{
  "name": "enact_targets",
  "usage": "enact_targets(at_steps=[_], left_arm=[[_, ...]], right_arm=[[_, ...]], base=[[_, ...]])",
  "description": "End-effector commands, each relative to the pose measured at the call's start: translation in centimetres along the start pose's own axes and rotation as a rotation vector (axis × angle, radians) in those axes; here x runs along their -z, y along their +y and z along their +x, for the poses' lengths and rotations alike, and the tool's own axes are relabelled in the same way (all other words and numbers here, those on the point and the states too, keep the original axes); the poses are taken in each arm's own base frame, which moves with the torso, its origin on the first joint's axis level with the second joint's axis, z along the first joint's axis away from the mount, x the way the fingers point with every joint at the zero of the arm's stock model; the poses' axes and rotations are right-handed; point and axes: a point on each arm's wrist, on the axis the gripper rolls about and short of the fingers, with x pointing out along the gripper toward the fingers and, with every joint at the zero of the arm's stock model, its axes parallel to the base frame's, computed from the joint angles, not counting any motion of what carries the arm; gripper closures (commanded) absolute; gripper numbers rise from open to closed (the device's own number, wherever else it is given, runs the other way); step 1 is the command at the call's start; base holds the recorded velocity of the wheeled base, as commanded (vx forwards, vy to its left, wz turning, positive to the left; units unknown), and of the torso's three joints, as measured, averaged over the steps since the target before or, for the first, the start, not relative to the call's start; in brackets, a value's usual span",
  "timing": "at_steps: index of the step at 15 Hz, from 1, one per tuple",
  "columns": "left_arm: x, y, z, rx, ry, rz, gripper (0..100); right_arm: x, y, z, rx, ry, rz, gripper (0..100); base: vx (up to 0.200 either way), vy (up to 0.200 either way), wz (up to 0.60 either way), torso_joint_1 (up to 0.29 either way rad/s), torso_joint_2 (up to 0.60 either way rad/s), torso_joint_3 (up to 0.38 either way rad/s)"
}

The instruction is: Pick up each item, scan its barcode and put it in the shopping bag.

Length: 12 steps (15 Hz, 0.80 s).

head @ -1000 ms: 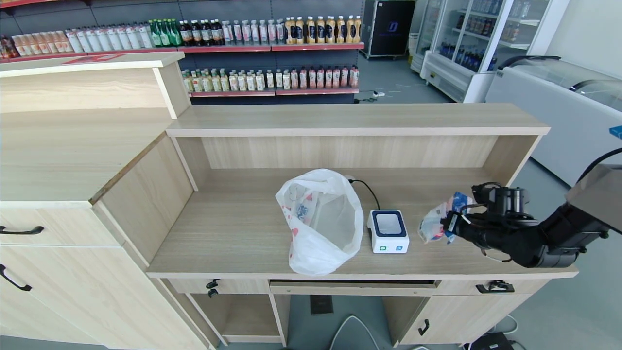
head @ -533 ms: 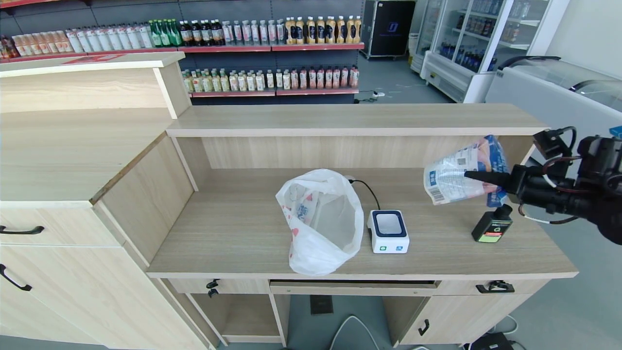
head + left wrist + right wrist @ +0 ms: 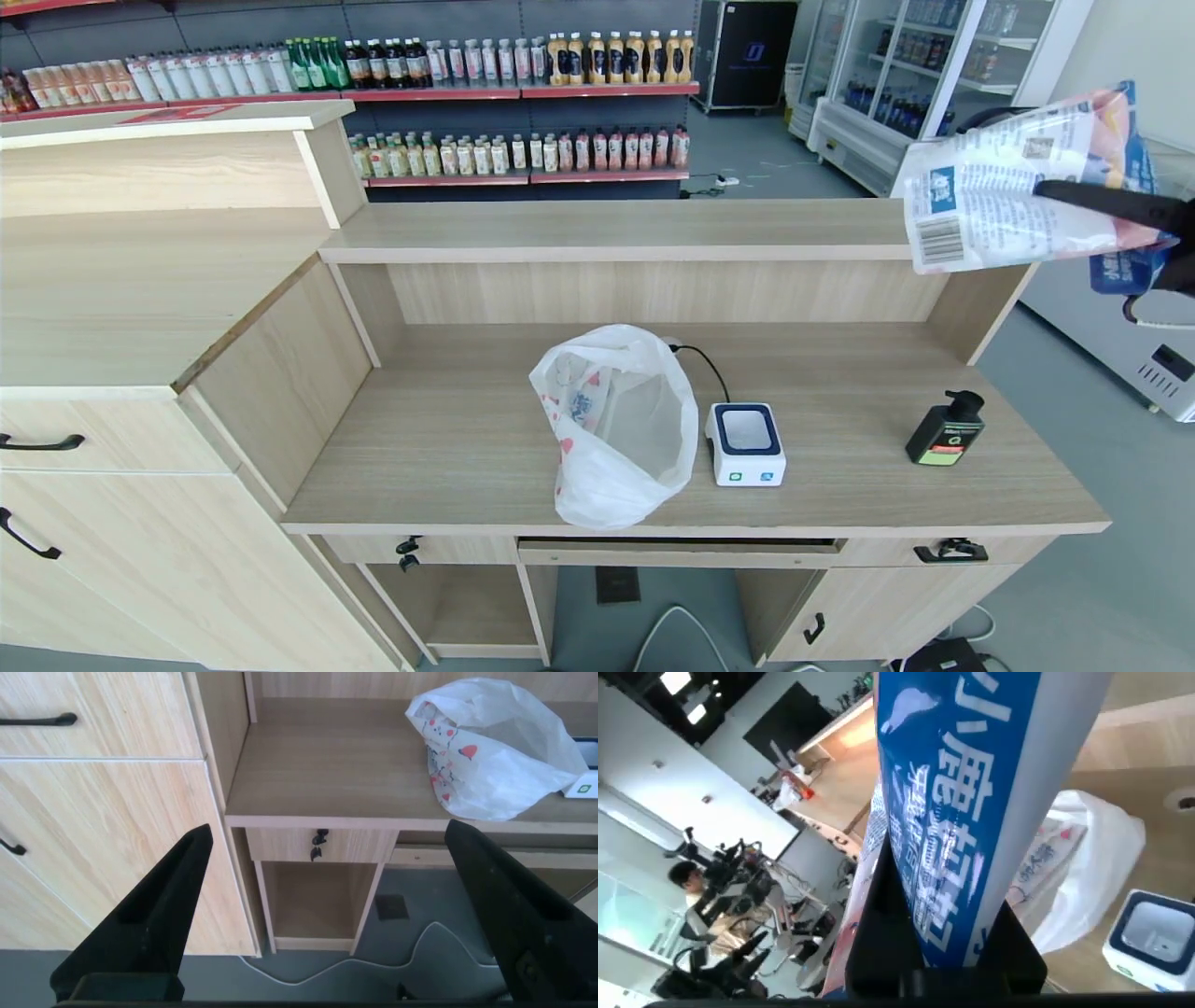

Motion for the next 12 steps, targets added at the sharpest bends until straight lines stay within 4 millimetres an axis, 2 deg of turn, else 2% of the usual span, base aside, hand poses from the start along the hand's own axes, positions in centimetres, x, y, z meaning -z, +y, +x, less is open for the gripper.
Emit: enact_targets(at_steps=[1,3,6,8,12], left_arm=[[0.0,0.0,0.0,0.000,0.000,0.000,0],[0.0,0.0,0.0,0.000,0.000,0.000,0],[0.0,0.0,0.0,0.000,0.000,0.000,0],[0.0,0.0,0.0,0.000,0.000,0.000,0],[0.0,0.0,0.0,0.000,0.000,0.000,0]], right_arm=[[0.2,4.4,0.7,-0.137,0.035,-0.043,100],[0.9,6.3,1.8,-0.232,0.072,-0.066,100],[0.2,7.8,3.1,-0.310,0.087,-0.066,100],[0.1,9.1,3.5,-0.355,0.108,0.015,100],[0.9,11.5,4.2,-0.467,0.146,0.032,100]], base=[[0.000,0.000,0.00,0.000,0.00,0.000],[0.000,0.000,0.00,0.000,0.00,0.000],[0.000,0.000,0.00,0.000,0.00,0.000],[0.000,0.000,0.00,0.000,0.00,0.000],[0.000,0.000,0.00,0.000,0.00,0.000]])
